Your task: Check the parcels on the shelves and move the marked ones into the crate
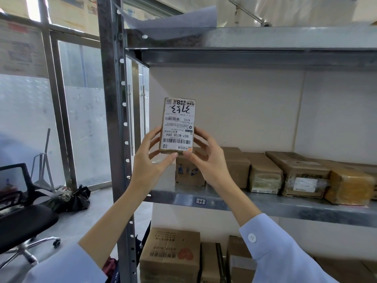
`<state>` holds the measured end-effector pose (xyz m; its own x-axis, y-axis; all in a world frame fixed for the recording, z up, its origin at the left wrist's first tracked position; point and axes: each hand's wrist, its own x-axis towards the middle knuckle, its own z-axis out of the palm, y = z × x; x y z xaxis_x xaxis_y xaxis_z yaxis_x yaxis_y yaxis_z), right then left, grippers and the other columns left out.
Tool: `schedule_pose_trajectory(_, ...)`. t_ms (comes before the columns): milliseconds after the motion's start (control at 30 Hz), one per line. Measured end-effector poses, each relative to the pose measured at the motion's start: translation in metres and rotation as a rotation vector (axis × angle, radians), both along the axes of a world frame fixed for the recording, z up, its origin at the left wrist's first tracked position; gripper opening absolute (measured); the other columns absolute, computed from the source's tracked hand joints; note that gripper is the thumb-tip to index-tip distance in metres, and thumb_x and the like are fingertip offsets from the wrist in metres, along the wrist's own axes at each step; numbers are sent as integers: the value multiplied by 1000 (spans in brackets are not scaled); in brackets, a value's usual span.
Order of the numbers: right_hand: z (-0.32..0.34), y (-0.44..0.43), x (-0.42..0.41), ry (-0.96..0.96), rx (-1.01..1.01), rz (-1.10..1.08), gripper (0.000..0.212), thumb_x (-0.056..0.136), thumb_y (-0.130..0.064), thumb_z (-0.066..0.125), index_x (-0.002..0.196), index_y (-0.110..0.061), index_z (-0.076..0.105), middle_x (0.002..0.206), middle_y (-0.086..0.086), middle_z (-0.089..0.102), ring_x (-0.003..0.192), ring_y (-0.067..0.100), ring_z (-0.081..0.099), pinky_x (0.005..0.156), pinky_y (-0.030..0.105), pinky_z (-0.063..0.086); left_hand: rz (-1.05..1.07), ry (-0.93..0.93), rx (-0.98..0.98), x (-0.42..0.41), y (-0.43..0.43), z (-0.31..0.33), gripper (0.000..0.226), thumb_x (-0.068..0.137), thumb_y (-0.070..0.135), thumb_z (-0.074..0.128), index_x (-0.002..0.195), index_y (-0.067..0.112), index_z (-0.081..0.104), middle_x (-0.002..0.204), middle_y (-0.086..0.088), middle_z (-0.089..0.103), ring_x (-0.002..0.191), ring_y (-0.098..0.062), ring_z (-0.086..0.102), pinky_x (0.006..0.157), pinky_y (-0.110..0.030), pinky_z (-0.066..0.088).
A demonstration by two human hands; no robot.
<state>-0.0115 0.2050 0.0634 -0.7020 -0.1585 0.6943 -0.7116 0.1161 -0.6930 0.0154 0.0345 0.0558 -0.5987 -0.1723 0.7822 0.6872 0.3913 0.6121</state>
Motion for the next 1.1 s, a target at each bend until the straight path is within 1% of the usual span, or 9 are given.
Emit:
schedule_pose_trajectory(133,2,-2,-1,5,-23,15,64,85,-13,76,141,-23,46,139,-11,54,130,8,50,105,45,48,-4,14,10,3,1,1,73,73,32,75,137,25,42,131,26,50,122,8,49,98,-25,50)
schedule_pose_trajectory(267,-1,-5,1,-1,-10,37,62,86,-14,75,140,-23,45,138,-12,54,128,4,51,105,39,49,20,14,15,6,-2,-2,75,73,34,74,140,21,43,136,13,52,123,0,52,97,-22,50)
schedule_pose_trajectory(333,-4,-9,3,-21,3,58,59,88,-17,73,140,-22,45,138,-12,54,127,2,51,102,32,50,59,14,5,9,-6,-8,74,75,32,75,141,20,43,140,5,51,123,-9,54,94,-17,50)
schedule_pose_trajectory(433,-13,-17,5,-39,36,56,55,89,-23,71,138,-21,46,135,-12,57,123,3,55,100,31,51,108,-3,-17,12,-16,-20,68,80,21,77,139,19,45,140,3,53,119,-8,55,90,-13,50)
schedule_pose_trajectory(533,-24,-27,4,-83,48,65,52,90,-27,71,136,-22,48,131,-10,60,119,4,57,100,36,52,150,-47,-22,14,-26,-33,63,81,18,77,135,20,47,131,9,56,114,0,56,93,-19,52)
schedule_pose_trajectory(667,-38,-35,3,-129,65,64,46,90,-27,70,132,-24,51,128,-10,62,116,6,60,98,35,53,161,-80,-23,16,-33,-53,61,80,11,77,135,16,50,129,4,59,119,-11,58,93,-28,55)
schedule_pose_trajectory(900,-58,-38,-3,-225,171,26,47,91,-29,68,135,-21,50,132,-5,61,118,10,58,97,29,53,206,-166,-46,12,-39,-83,61,79,11,78,134,16,51,130,0,61,119,-17,60,89,-40,58)
schedule_pose_trajectory(1033,-69,-35,-8,-244,186,11,43,92,-30,67,131,-18,54,128,-5,64,114,10,60,95,27,54,223,-230,-64,9,-37,-92,59,80,14,78,132,15,52,130,-4,61,116,-21,61,89,-38,58)
schedule_pose_trajectory(1100,-71,-34,-10,-238,198,2,38,92,-31,67,127,-19,57,125,-5,65,112,10,61,93,26,54,214,-236,-77,7,-36,-93,57,80,14,78,131,16,52,129,-5,62,113,-21,62,87,-29,58)
